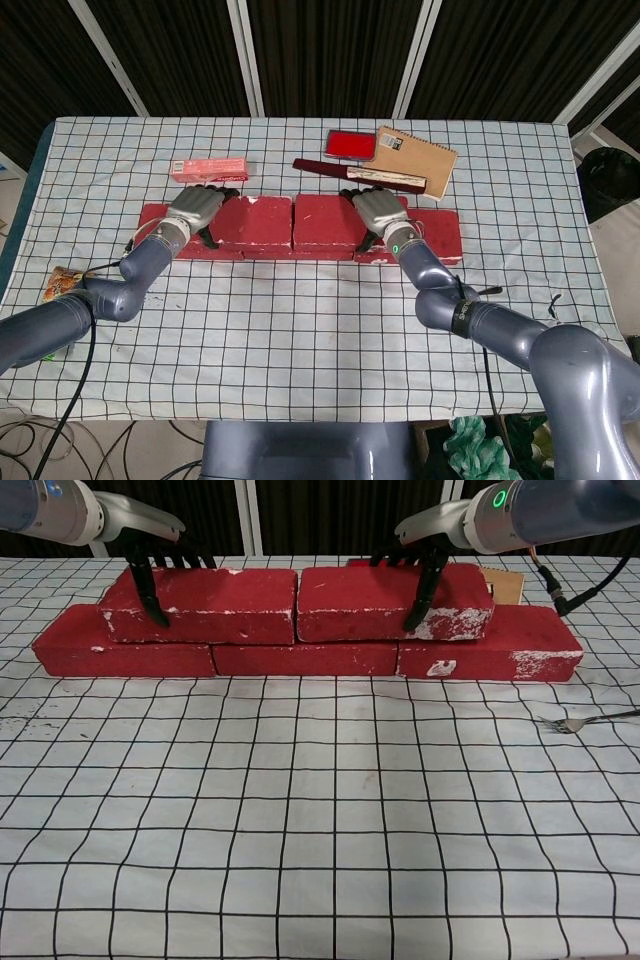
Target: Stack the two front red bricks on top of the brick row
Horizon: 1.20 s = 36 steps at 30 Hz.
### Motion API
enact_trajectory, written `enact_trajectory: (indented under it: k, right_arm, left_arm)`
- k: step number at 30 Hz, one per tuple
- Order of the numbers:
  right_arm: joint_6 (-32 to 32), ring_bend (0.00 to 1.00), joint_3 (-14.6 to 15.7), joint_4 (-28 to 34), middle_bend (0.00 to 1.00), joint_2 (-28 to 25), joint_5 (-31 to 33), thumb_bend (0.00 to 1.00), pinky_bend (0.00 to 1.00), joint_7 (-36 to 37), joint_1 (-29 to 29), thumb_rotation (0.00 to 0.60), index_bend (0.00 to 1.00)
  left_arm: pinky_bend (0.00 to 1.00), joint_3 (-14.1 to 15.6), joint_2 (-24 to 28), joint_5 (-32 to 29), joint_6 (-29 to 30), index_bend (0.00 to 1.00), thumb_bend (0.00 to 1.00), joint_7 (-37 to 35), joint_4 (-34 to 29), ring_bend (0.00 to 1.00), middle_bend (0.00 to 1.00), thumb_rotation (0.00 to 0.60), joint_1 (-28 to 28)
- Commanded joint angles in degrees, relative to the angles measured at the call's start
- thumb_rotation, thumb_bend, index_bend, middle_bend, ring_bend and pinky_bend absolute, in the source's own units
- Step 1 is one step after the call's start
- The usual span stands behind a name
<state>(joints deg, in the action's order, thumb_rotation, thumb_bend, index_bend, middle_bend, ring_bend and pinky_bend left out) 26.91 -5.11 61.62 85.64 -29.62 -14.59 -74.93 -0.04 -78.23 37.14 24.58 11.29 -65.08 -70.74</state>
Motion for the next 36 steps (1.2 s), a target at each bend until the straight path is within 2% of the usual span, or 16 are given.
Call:
enact_trajectory:
  k: [1, 15, 24, 36]
  right_arm:
    - [-0.3, 0.18, 0.22, -0.04, 0.24, 0.01, 0.26, 0.19, 0.09, -0.03, -0.05, 0.6, 0.2]
    - [-0.71, 0.18, 0.66, -0.13, 0.23, 0.06, 0.39, 0.19, 0.09, 0.24, -0.2, 0.6, 0.2]
    - [-1.01, 0.16, 0.91, -1.38, 0.21, 0.84, 0.73, 0.18, 0.09, 0.45, -0.31, 0.6, 0.2]
    - [-1.63, 0.09, 1.17, -2.02, 0.14, 1.24, 0.67, 0.16, 0.09, 0.78, -0.28, 0.6, 0.16]
  left_arm:
    - [0.15, 0.22, -0.22, -0.3, 0.01, 0.17, 0.16, 0.12, 0.17, 0.1, 0.19, 0.6, -0.1]
    - [0.15, 0.66, -1.27, -0.99, 0.18, 0.17, 0.14, 0.29, 1.36, 0.1, 0.19, 0.6, -0.22]
    - [0.15, 0.61, -1.82, -1.13, -0.16, 0.17, 0.09, 0.26, 1.99, 0.09, 0.19, 0.6, -0.5]
    - [0.14, 0.81, -1.7, -1.81, -0.33, 0.13, 0.0, 0.19, 1.93, 0.08, 0.17, 0.6, -0.63]
